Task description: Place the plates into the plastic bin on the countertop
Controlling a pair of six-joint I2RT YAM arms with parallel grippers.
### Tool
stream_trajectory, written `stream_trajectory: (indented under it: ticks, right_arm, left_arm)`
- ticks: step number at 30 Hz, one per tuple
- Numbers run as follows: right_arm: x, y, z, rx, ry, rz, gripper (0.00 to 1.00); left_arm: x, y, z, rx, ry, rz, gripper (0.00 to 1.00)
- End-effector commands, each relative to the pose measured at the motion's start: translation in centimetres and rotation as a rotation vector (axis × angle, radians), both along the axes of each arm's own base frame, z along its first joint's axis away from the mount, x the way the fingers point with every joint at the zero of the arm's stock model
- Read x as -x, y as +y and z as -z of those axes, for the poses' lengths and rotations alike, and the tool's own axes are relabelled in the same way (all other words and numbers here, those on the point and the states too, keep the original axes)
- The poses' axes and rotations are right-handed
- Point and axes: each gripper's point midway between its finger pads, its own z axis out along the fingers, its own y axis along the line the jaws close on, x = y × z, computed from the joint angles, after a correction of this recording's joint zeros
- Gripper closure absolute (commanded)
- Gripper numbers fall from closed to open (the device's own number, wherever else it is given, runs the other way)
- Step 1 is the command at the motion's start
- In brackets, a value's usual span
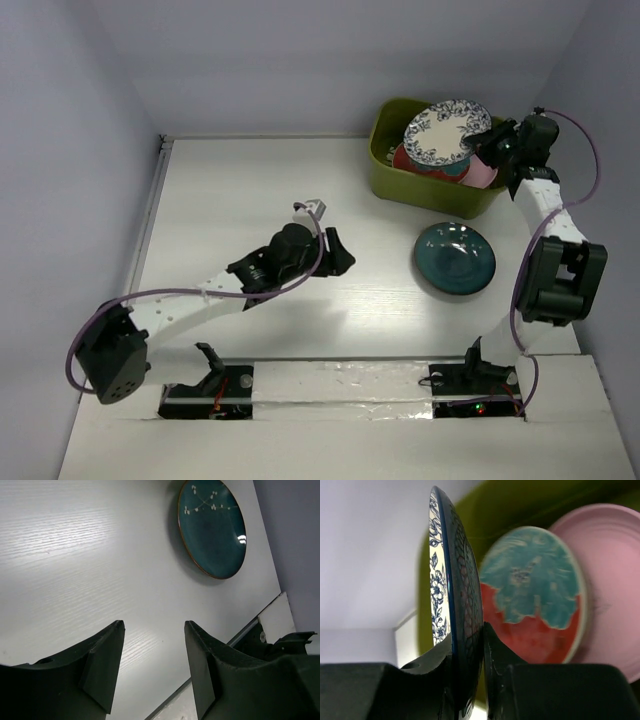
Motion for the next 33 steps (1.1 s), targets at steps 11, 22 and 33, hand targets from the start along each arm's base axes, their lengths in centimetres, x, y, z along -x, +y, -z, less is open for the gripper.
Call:
stream_trajectory:
  ticks: [11, 22, 33]
  right_arm:
    - [-2.2, -2.3, 1.0, 0.06, 0.027, 0.046, 1.0]
    - [-0.6, -4.9, 3.4, 0.187, 0.151, 0.153, 0.2]
    - [3.7, -7.1, -0.3, 0.261, 0.119, 0.316, 0.08]
  left_arm:
    - [-0.9, -8.3, 0.7, -0.033, -0.055, 0.106, 0.56]
    - [-2.5, -12.4, 3.6, -0.069, -0.04, 0.153, 0.52]
    - [-3.9, -15.8, 5.6, -0.093, -0.022, 0.192, 0.5]
